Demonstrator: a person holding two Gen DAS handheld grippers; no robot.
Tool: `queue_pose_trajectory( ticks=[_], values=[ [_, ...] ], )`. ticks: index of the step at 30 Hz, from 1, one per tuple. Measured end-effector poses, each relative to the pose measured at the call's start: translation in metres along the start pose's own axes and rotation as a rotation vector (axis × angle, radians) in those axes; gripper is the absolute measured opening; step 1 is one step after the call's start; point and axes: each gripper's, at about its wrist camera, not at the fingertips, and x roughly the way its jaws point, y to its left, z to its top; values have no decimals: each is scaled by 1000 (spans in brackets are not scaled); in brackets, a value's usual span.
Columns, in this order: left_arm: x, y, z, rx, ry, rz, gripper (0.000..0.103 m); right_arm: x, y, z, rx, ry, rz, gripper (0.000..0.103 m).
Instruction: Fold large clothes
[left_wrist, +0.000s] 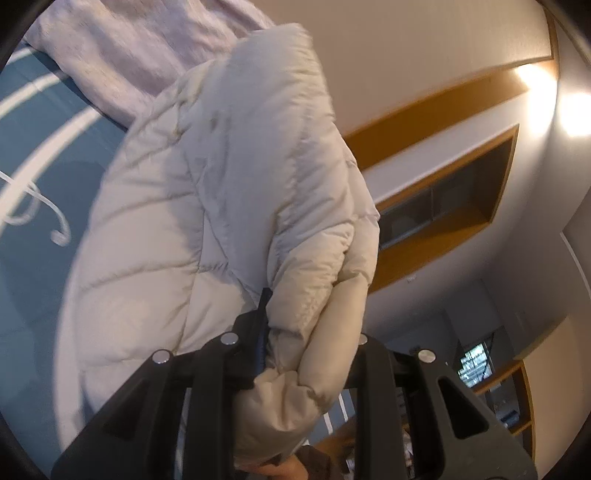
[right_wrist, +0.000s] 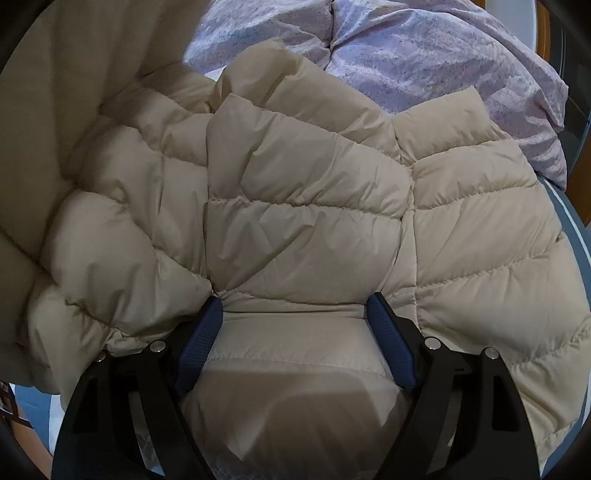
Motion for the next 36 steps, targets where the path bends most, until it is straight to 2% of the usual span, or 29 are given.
queue_pose_trajectory(
  ticks=[6,14,19,24,31,34,36],
  values=[
    [46,7,-14,-68,52,10,23,-6,-10,-3,22,-17,52,82],
    [88,35,-29,-123,94,114,23,-29,-40,-12,74,-58,141,82],
    [114,35,-38,-69,137,233,24,-53,-57,-24,66,-93,143,81],
    [142,30,-52,36,184,371,24,-83,-81,-37,63,-125,79,82],
    [158,23,-56,80,192,432,24,-96,-119,-50,120,-126,31,82],
    [161,25,-54,87,192,441,24,-78,-131,-53,140,-76,24,81],
    [174,9,-52,93,192,447,24,-63,-135,-52,170,-28,46,81]
  ],
)
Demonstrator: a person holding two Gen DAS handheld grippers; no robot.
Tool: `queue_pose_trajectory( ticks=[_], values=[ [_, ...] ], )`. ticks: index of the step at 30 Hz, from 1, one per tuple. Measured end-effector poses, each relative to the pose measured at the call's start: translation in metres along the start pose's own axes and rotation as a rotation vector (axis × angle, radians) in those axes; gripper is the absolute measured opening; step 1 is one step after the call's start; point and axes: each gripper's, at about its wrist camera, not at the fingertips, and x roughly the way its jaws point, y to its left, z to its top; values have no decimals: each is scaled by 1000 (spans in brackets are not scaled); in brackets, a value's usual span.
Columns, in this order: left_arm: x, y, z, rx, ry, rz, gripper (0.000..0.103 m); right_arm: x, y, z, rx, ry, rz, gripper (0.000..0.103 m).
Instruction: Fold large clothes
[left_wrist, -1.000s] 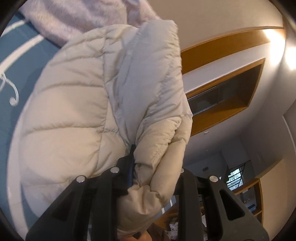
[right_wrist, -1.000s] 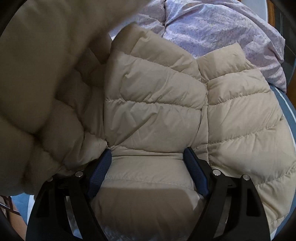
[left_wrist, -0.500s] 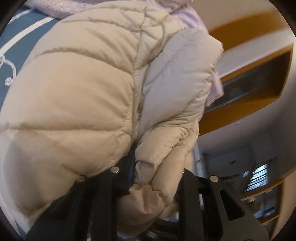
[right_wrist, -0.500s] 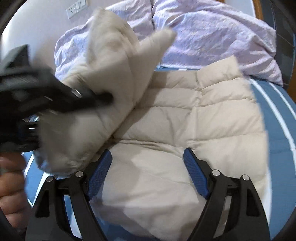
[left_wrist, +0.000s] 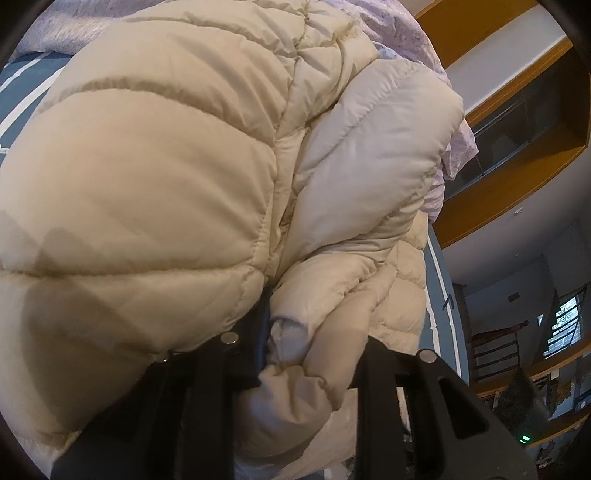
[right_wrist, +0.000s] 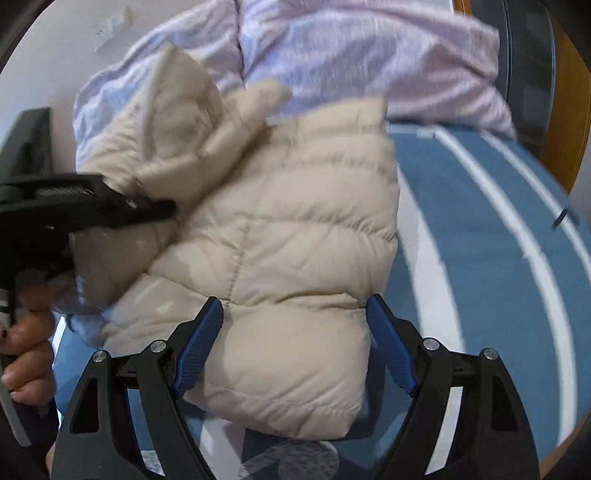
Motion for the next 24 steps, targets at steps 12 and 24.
queue_pose_trajectory(
  ticks=[12,24],
  values=[
    [-5,-62,-17,122,36,-118,25,10,2,2,7,20,0,82],
    [-17,-81,-15,156,79,-166,77,7,-4,1,30,19,24,82]
  ],
)
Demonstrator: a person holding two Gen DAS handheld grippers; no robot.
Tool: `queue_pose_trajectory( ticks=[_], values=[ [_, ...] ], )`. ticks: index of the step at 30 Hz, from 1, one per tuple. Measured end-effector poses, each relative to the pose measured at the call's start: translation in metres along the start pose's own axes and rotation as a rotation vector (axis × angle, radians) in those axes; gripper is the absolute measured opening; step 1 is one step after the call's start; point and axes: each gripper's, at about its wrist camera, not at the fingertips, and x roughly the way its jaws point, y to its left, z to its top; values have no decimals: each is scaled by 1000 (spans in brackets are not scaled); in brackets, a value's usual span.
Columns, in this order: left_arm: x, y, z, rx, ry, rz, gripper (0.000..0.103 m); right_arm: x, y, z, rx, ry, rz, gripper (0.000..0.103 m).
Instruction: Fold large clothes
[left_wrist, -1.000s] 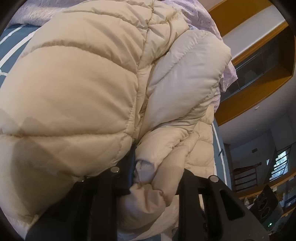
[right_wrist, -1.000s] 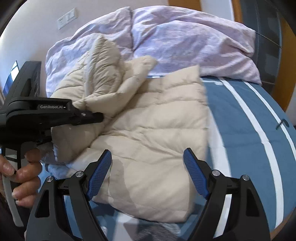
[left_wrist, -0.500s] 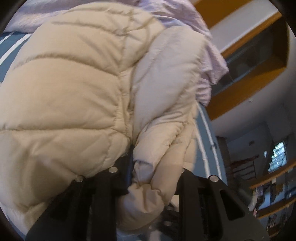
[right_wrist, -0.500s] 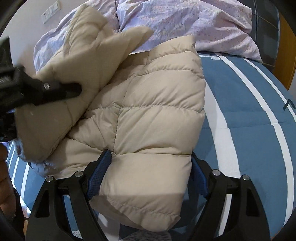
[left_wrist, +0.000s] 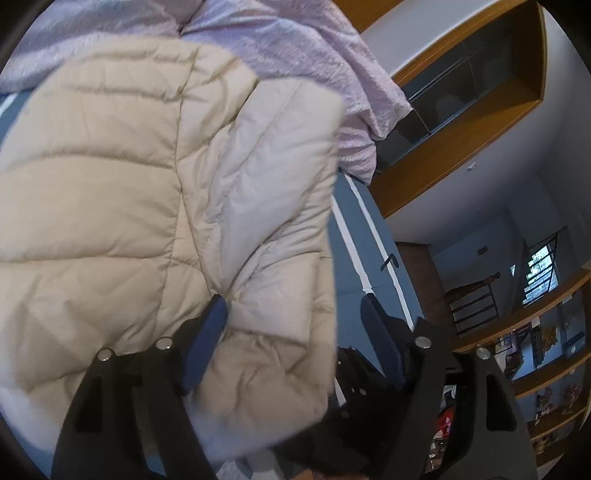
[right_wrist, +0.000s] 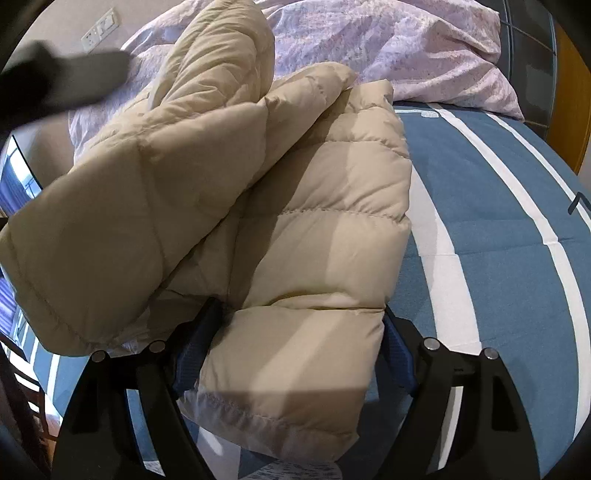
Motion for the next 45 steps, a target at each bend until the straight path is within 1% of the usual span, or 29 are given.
queue_pose_trajectory(
  ticks=[3,5,8,11,12,13,15,17,19,21,22,24,28,31,37,39,41,42,44,45],
  values=[
    [-26,-4,0,25,-41,21,81,-1,-2,1,12,4,3,81],
    [-48,-1,1,44,-86,66,83,-1,-3,1,18,6,2,81],
    [-71,12,6,50,-142,154,83,-2,-5,0,25,7,1,81],
    [-88,37,12,41,-193,298,83,-3,-6,-1,31,7,1,81],
    [-91,44,14,39,-202,332,83,-3,-5,-1,31,8,1,81],
    [-93,55,16,34,-212,388,83,-3,-6,-1,31,9,1,81],
    [-92,69,16,23,-209,439,83,-2,-6,-1,30,10,-1,81],
    [-92,82,12,22,-200,472,83,-2,-6,0,27,11,-3,82],
    [-82,87,9,30,-182,495,83,-2,-6,1,28,13,-3,82],
    [-69,93,3,28,-153,479,83,-2,-6,1,29,15,-4,82],
    [-57,94,7,18,-138,462,83,-2,-7,1,30,16,-6,82],
    [-44,97,0,3,-118,437,86,-3,-9,0,35,16,-9,82],
    [-29,91,-11,29,-112,429,87,-9,-15,0,36,3,-29,82],
    [-22,86,-15,46,-104,421,87,-17,-19,2,19,-16,-63,82],
    [-18,87,-17,50,-104,413,87,-40,-33,17,18,-82,-170,80],
    [-17,86,-17,50,-103,414,87,-48,-39,26,32,-101,-176,73],
    [-16,85,-16,53,-102,418,88,-56,-42,35,47,-118,-159,58],
    [-15,85,-16,56,-102,421,88,-59,-43,39,50,-125,-150,55],
    [-13,83,-16,65,-102,429,88,-65,-40,47,53,-141,-125,45],
    [-12,82,-17,70,-102,434,88,-68,-35,52,51,-153,-103,43]
  ],
)
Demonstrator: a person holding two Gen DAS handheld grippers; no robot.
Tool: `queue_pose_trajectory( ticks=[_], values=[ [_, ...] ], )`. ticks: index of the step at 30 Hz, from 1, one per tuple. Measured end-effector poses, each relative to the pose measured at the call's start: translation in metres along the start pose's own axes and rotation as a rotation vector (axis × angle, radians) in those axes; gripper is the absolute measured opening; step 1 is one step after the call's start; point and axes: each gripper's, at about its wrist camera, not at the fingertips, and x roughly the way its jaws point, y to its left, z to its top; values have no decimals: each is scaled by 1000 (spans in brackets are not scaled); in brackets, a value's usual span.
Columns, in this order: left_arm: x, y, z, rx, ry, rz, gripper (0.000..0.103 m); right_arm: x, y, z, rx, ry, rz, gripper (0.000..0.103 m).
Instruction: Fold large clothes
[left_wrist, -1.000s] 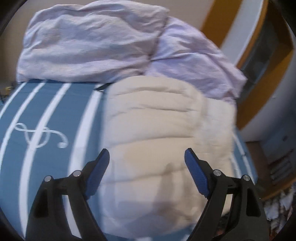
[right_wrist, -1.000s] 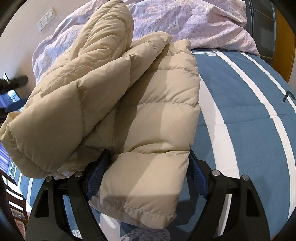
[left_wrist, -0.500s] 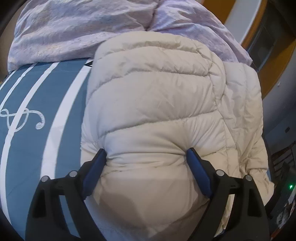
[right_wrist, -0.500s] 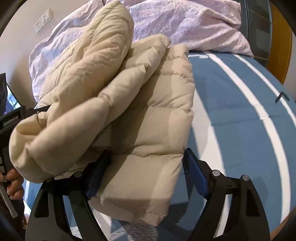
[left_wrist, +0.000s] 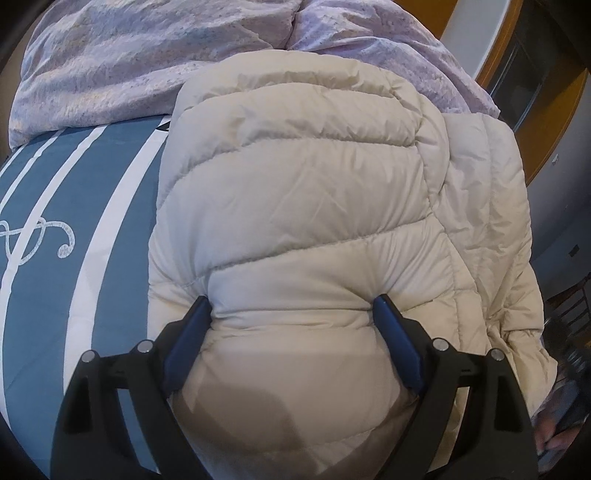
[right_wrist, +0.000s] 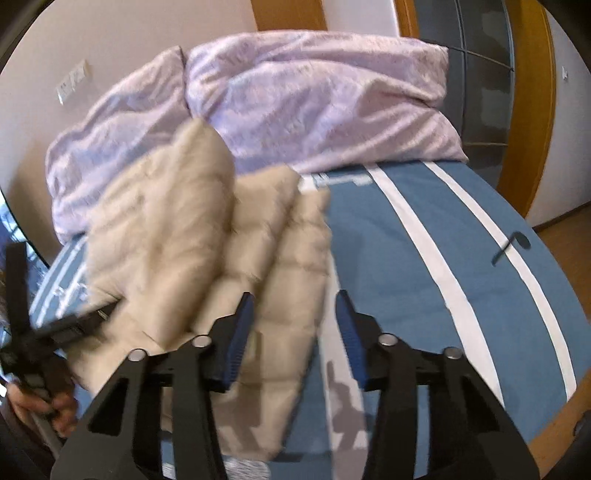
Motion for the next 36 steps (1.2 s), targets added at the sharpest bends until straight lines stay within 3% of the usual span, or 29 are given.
queue_pose_trajectory(
  ticks=[2,9,12,16,19,27,32,36],
  values=[
    [0,-1,0,7,0,6,88,-5,12,8,-6,-15,49,38],
    [0,-4,0,22,1,15,88,-8,60,13,-103,-24,155,35],
    [-1,-4,-1,26,1,18,88,4,69,6,-117,10,145,32],
    [-1,-4,-1,30,0,17,88,32,61,-5,-128,86,56,26],
    [0,-6,-2,41,-3,17,89,45,48,-10,-91,125,62,26],
    [-4,-17,-6,86,-20,23,89,54,29,-24,-80,144,39,22],
    [-30,-21,6,113,-65,-14,87,57,15,-26,-39,150,45,22],
    [-47,-16,27,139,-147,64,87,56,14,-27,-35,148,52,22]
  ],
)
